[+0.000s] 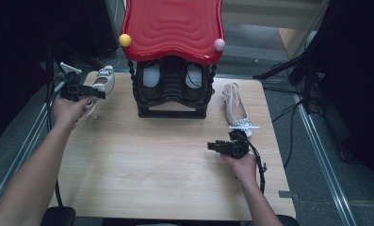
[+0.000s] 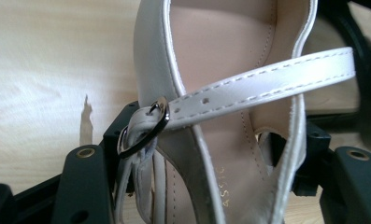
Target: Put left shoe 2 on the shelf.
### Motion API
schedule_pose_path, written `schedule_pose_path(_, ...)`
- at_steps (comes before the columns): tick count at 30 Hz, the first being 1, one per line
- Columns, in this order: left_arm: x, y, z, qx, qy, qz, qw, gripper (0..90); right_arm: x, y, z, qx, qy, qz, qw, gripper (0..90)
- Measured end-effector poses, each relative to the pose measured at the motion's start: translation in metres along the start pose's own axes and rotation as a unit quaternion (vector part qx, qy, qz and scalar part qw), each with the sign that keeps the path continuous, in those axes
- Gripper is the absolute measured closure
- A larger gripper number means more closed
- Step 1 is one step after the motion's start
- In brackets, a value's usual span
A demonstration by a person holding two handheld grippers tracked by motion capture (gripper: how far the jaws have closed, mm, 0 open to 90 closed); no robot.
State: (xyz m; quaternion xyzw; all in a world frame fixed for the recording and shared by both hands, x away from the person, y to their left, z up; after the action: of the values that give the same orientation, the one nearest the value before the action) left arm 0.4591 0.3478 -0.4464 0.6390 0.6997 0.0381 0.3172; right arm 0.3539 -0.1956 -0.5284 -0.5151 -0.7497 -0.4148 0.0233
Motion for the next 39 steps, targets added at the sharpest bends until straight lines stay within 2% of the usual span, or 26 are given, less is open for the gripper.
schedule_pose_path(8, -0.025, 0.023, -0.034, -0.035, -0.004, 0.020, 0.9992, 35.5, 0.000, 0.000, 0.000, 0.002, 0.001, 0.001, 1.0000, 52.3)
schedule_pose_path(16, -0.052, 0.049, -0.072, -0.066, -0.014, 0.034, 0.9971, 35.5, 0.000, 0.000, 0.000, 0.002, 0.001, 0.003, 1.0000, 52.3)
schedule_pose_path(21, -0.072, 0.064, -0.096, -0.091, -0.022, 0.038, 0.9948, 35.5, -0.001, 0.000, 0.000, 0.002, 0.000, 0.005, 1.0000, 52.3)
schedule_pose_path(25, -0.087, 0.073, -0.114, -0.108, -0.024, 0.050, 0.9926, 35.5, 0.000, -0.001, 0.000, 0.004, 0.003, 0.006, 1.0000, 52.2)
schedule_pose_path(27, -0.094, 0.078, -0.123, -0.111, -0.033, 0.055, 0.9917, 35.5, -0.001, -0.001, 0.000, 0.004, 0.003, 0.006, 1.0000, 52.2)
schedule_pose_path(30, -0.106, 0.085, -0.136, -0.120, -0.032, 0.062, 0.9903, 35.4, -0.001, -0.001, 0.000, 0.003, 0.003, 0.007, 1.0000, 52.1)
schedule_pose_path(32, -0.114, 0.090, -0.144, -0.123, -0.037, 0.059, 0.9899, 35.4, 0.000, -0.001, 0.000, 0.003, 0.002, 0.005, 1.0000, 52.1)
schedule_pose_path(39, -0.148, 0.106, -0.167, -0.134, -0.028, 0.076, 0.9877, 35.3, -0.001, -0.001, 0.001, 0.001, 0.000, 0.002, 1.0000, 52.1)
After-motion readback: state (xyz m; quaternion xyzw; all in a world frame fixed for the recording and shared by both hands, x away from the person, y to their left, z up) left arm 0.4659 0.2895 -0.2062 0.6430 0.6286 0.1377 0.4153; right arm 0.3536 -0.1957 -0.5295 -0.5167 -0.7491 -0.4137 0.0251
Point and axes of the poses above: each handheld gripper's, and its own axes: z roughly forward along the jaws, y roughly out of its top, x roughly to its left, the point moved 1 cm from there along z, roughly forward along the jaws, and after that the axes turned 2 degrees about y, right-handed, at the moved point
